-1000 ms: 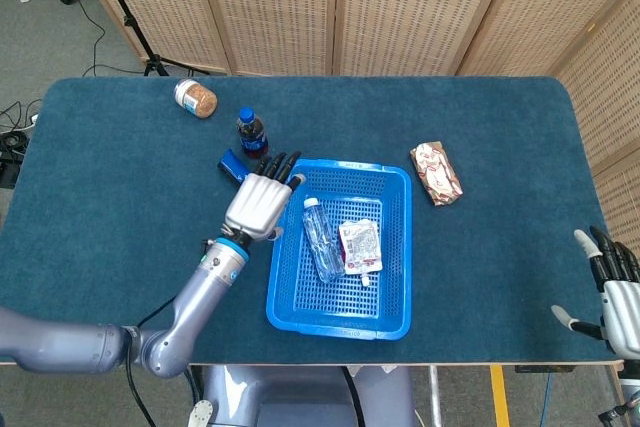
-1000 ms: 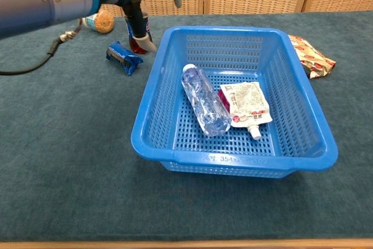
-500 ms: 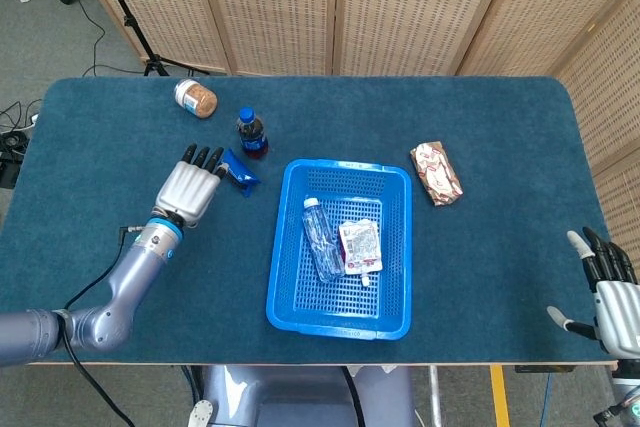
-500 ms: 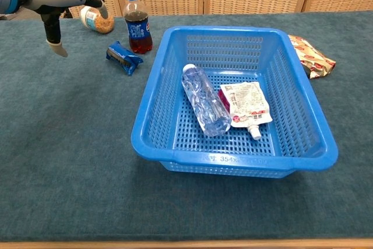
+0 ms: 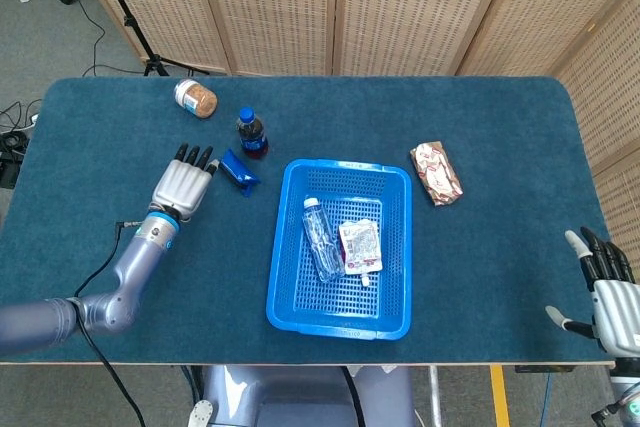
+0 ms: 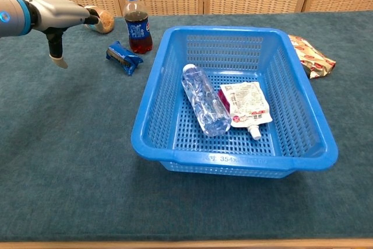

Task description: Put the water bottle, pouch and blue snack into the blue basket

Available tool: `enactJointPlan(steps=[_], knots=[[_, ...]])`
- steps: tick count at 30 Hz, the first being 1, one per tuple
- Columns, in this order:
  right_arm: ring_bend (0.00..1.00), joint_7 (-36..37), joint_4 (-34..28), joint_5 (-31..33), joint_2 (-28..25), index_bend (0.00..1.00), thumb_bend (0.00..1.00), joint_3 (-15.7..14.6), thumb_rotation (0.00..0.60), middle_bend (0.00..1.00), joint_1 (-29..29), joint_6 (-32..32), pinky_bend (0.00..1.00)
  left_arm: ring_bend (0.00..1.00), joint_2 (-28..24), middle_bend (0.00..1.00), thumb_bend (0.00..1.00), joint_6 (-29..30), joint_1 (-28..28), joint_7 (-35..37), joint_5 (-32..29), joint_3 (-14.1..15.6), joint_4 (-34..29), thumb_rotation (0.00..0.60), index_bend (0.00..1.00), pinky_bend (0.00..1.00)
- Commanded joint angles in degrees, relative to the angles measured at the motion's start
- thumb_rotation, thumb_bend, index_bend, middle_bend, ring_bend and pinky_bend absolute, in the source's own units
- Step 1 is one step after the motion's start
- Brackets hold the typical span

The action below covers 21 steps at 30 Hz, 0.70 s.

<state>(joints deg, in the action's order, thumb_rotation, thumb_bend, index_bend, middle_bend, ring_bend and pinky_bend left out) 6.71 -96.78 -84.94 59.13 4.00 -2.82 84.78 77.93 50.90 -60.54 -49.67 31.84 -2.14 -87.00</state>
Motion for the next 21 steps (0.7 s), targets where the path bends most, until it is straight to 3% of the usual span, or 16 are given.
enactJointPlan(steps=[1,21], knots=[[0.00,0.23,0.18,0.32,-0.02,0.01,0.16,0.12,0.600,0.00,-0.04,-0.19,0.00,0.00,2.62,0.00,0.15,-1.38,-0.45,0.94,-0.26,0.16,3.14,0.600,0.00,0.05],[0.00,1.12,2.35,3.38,0.53,0.01,0.16,0.66,0.600,0.00,-0.62,-2.76,0.00,0.00,10.76,0.00,0.16,-10.77,-5.15,5.05,-6.67,-3.05,18.75,0.600,0.00,0.05]])
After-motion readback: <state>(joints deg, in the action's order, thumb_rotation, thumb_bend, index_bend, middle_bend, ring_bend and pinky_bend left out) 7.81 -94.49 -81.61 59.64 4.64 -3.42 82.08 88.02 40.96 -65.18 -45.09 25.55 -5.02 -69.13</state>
